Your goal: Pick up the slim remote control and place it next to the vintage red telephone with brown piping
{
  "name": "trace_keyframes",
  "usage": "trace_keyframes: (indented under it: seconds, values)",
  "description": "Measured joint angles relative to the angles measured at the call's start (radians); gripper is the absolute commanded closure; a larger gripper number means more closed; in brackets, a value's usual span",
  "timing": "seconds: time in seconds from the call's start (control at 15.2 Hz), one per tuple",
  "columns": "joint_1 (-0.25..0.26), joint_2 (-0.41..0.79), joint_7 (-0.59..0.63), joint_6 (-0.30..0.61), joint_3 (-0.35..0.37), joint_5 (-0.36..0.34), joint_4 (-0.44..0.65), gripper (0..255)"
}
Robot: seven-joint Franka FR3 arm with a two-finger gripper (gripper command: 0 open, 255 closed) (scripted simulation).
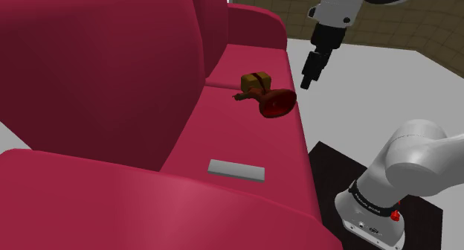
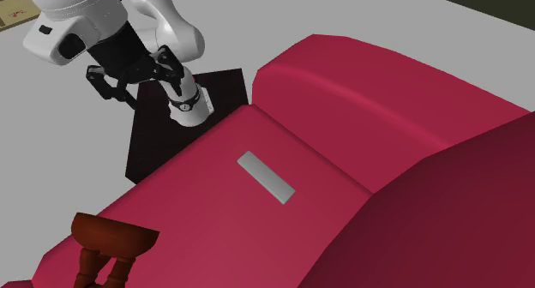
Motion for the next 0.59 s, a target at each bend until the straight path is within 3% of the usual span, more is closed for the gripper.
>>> trace_keyframes:
  seconds: [0.2,0.59]
  values:
    - [0.010,0.007,0.003,0.038,0.017,0.008,-0.029,0]
    - [0.059,0.091,0.016,0.222,0.097,0.044,-0.123,0]
